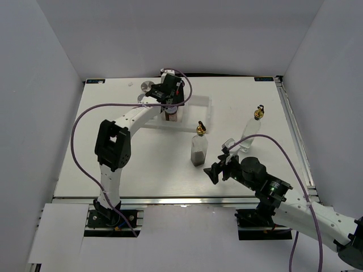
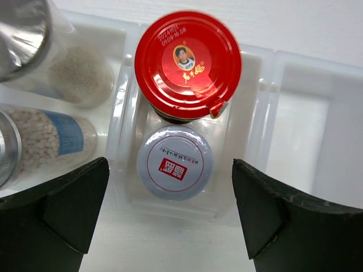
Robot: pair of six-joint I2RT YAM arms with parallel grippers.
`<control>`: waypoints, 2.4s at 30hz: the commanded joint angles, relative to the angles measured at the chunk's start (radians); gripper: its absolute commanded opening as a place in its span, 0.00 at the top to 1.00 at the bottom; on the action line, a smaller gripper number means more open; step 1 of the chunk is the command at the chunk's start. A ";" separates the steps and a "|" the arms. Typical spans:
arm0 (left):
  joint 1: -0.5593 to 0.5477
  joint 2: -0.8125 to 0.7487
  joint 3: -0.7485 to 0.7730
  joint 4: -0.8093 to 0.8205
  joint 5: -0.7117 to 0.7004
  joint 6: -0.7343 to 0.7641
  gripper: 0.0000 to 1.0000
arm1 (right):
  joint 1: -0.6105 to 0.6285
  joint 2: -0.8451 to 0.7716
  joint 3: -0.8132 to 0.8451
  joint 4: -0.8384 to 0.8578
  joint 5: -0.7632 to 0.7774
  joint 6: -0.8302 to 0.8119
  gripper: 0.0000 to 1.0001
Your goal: Organize the condiment bottles
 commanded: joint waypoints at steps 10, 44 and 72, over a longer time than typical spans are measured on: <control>0.003 -0.592 -0.503 0.288 0.070 -0.085 0.02 | 0.000 0.071 0.160 0.058 0.078 -0.061 0.11; 0.003 -0.912 -0.860 0.280 -0.190 -0.078 0.02 | -0.002 0.547 0.420 0.495 0.164 -0.300 0.91; 0.003 -0.950 -0.903 0.259 -0.296 -0.064 0.02 | -0.403 1.044 0.996 0.585 -0.035 -0.257 1.00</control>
